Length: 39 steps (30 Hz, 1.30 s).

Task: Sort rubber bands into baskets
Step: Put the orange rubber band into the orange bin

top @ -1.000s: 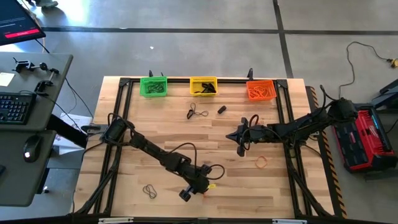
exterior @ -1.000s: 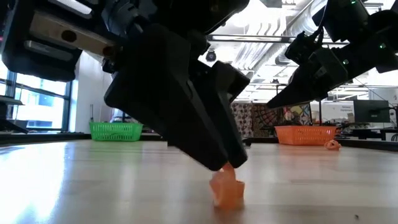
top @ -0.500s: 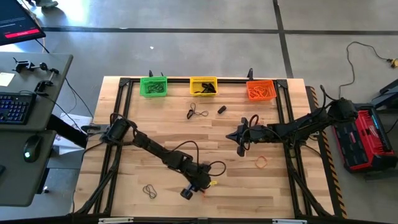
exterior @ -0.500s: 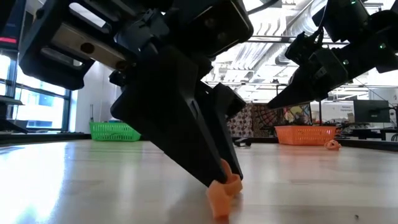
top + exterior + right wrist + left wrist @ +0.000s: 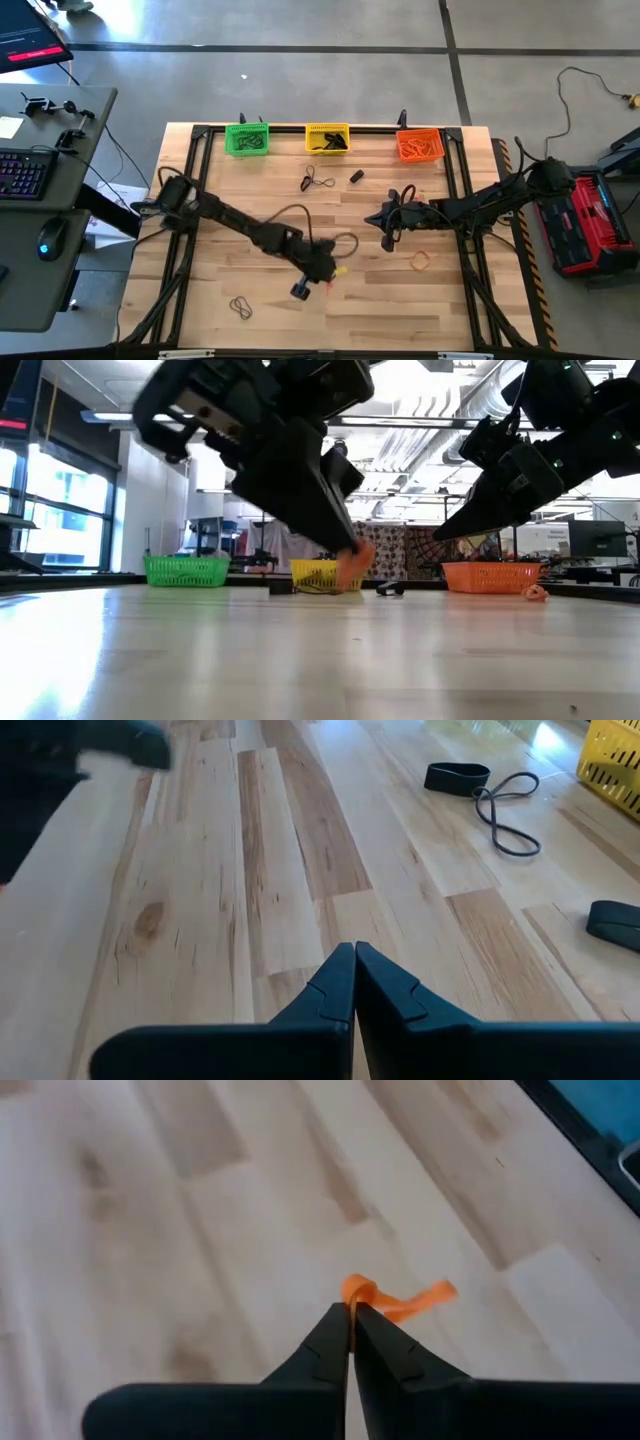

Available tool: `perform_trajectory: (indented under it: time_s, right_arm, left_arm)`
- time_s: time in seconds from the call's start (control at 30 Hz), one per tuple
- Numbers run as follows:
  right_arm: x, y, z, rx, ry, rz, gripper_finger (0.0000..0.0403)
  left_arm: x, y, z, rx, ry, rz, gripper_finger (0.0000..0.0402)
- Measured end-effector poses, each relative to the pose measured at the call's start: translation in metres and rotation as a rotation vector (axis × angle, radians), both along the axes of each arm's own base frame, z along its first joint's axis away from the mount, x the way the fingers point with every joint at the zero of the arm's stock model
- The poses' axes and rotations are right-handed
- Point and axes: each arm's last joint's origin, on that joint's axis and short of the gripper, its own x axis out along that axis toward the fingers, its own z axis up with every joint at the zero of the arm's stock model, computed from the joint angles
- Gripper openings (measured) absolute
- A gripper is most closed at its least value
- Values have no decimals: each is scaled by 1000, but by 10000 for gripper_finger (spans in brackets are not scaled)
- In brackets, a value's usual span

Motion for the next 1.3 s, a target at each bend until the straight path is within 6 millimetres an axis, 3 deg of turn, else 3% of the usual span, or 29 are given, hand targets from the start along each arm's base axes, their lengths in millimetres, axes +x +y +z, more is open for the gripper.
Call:
perform_trajectory:
  time_s: [0.37,0.6,0.83,0.97,1.13,1.3]
  right_arm:
    - [6,2,6,93,-100,21,0]
    - [21,3,10,86,-139,-19,22]
    - [52,4,20,42,-135,-135,127]
    - [65,3,25,4,-121,-216,168]
    - [75,4,32,-6,-141,-208,176]
    - [76,5,33,-1,-146,-209,157]
  left_arm:
    - [-34,80,16,-125,-308,254,1]
    - [-41,116,20,44,-393,499,0]
    - [-40,131,22,189,-438,634,0]
    - [-39,130,24,204,-461,627,0]
    - [-38,125,27,190,-499,617,0]
    - [-37,120,29,188,-520,620,0]
